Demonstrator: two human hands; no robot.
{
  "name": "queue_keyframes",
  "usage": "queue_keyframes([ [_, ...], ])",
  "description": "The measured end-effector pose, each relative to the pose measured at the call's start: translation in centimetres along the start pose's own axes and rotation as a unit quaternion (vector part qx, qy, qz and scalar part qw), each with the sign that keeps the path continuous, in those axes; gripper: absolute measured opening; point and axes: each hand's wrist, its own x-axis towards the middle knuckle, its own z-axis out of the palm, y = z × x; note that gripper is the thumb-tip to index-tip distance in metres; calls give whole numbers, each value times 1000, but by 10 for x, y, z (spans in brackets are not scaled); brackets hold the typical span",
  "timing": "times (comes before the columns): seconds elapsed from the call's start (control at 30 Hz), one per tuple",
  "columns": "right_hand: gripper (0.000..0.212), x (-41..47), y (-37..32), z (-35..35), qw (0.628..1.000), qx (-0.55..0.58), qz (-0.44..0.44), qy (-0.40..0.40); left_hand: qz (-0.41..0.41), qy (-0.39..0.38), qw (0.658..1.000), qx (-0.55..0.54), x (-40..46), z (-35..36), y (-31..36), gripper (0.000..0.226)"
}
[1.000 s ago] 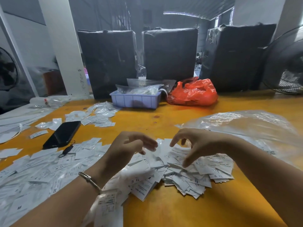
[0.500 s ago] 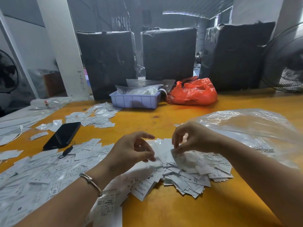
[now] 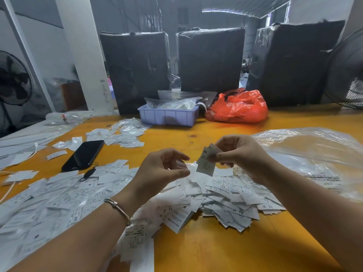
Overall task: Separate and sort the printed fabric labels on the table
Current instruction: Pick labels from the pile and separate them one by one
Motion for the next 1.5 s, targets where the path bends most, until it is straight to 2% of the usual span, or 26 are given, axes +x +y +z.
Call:
queue_keyframes([
  [0.13,13,-1,0,2,1000,10,17,10,-4,3,1000,-9,1,-1,-2,14],
  [0.2,21,-2,0,3,1000,-6,26,13,1,6,1000,-13,1,-1,-2,11],
  [0.37,33,-3,3,8,991,-118,65,8,2,17,1000,-15,1,0,-3,11],
  [0.6,18,-1,-2,-1,979,-180,99,7,-10,-4,1000,-10,2,1,-4,25],
  [0.67,12,0,-5,-4,979,-172,104,23,-8,-1,1000,1,2,1,-4,23],
  [0.77,6,2,-8,-4,987,-129,90,36,11,9,1000,21,1,0,-3,7],
  [0.87,17,2,-11,-6,996,-38,86,-10,23,8,999,23,1,0,-2,5],
  [0.97,19,0,-14,-6,998,-16,44,-30,41,-10,999,5,0,1,0,4],
  [1.07,5,-1,-16,-4,999,-5,-36,15,68,-4,997,22,-2,4,-2,9],
  [1.2,16,-5,-21,0,992,7,-124,37,91,1,995,39,-3,6,1,15],
  [1.27,14,-8,-25,4,987,-2,-160,33,98,-2,994,44,-3,6,1,20],
  [1.5,13,-17,-32,10,973,-60,-221,9,81,-5,997,15,-5,6,2,17],
])
